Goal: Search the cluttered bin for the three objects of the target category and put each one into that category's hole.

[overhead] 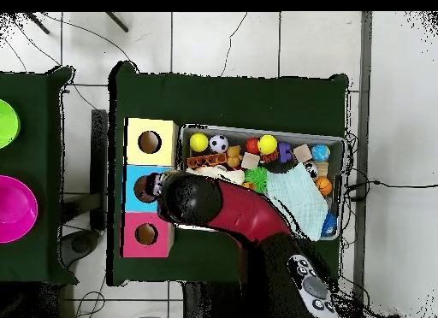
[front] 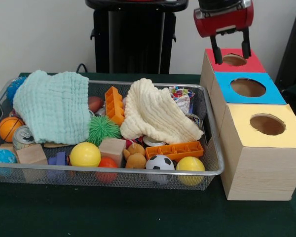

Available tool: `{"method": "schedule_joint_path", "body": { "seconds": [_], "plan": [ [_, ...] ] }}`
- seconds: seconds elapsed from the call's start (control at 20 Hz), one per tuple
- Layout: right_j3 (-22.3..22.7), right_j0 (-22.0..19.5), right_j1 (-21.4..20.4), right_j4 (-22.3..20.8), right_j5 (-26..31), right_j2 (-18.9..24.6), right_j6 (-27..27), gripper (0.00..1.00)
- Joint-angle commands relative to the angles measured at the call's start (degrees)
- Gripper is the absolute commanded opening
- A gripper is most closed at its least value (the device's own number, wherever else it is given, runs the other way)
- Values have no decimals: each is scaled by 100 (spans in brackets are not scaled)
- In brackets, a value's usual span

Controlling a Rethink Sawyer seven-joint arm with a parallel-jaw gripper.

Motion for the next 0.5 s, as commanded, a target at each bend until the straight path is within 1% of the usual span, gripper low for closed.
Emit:
{"method": "schedule_joint_path", "body": {
  "seconds": [0.05,0.3,0.5],
  "plan": [
    [44,-200,-299,111,621,-169,899,100],
    [30,-263,-288,2,661,-229,807,100],
    [-304,-327,-113,-489,855,-569,519,100]
  ]
}}
